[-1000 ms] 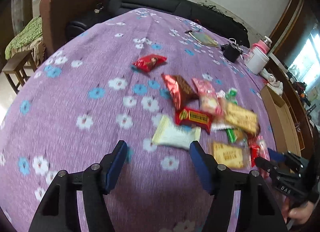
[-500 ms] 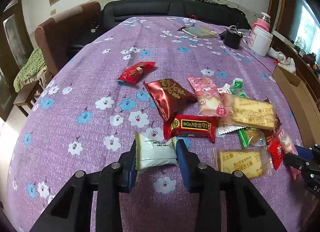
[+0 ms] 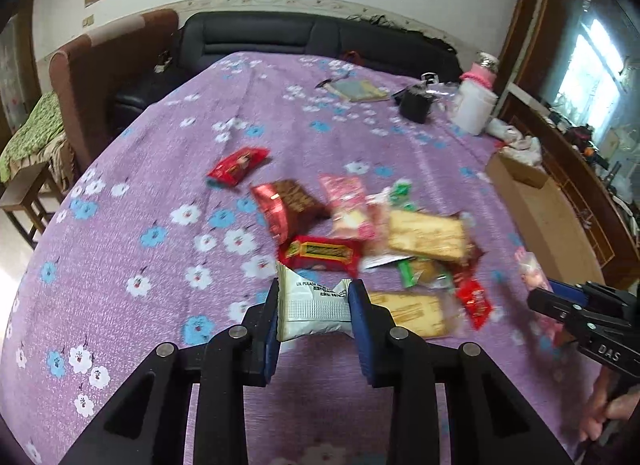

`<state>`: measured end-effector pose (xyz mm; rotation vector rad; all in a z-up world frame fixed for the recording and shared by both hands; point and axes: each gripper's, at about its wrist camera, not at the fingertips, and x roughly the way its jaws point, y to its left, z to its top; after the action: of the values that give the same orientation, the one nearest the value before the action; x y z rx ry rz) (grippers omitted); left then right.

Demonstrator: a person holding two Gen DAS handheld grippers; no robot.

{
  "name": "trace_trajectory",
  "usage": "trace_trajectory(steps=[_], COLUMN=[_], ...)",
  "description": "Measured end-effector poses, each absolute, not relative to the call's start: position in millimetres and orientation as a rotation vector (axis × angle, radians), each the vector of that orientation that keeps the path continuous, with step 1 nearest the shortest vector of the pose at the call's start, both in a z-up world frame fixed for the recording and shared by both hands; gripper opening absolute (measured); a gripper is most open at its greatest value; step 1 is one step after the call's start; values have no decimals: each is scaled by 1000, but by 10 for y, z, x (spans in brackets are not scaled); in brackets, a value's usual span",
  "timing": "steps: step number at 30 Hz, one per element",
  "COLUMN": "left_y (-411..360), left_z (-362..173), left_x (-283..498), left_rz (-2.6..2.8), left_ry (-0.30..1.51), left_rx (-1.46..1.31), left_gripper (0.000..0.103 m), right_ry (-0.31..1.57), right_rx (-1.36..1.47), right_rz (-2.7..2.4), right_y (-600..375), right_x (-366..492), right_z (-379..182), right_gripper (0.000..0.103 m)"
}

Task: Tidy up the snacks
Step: 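Grasp the white-green candy with the left tool while the right tool grasps the pink bar, then carry both snacks into the cardboard box and open both tools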

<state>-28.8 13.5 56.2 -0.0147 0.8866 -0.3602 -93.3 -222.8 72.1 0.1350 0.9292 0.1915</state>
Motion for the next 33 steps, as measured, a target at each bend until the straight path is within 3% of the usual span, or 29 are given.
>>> trace_trajectory(steps=[9,20,26,27,33], left_y=[-519,-1925,-2741,-2863,-3170], left_z=[911,1164,919,829,447], left_x=[-384,-351,-163,-126,-19], left_rz=[-513,-734,-768,-776,-752], left_ry=[853,838,872,888,968], left_rx=[27,60,92,95,115], left_gripper=[33,32,32,28,28], right_ry=[842,786,830,850,864], right_rx=[215,373,448,460,467], right_rz=[114,-84,-169,-169,-195], right_y=[-2749,-3798,-4304,-4371,-4518], right_x=[-980,-715,-402,-375,-449], right_z=[991,1031,709,622,550], right_gripper=[25,25,24,24,24])
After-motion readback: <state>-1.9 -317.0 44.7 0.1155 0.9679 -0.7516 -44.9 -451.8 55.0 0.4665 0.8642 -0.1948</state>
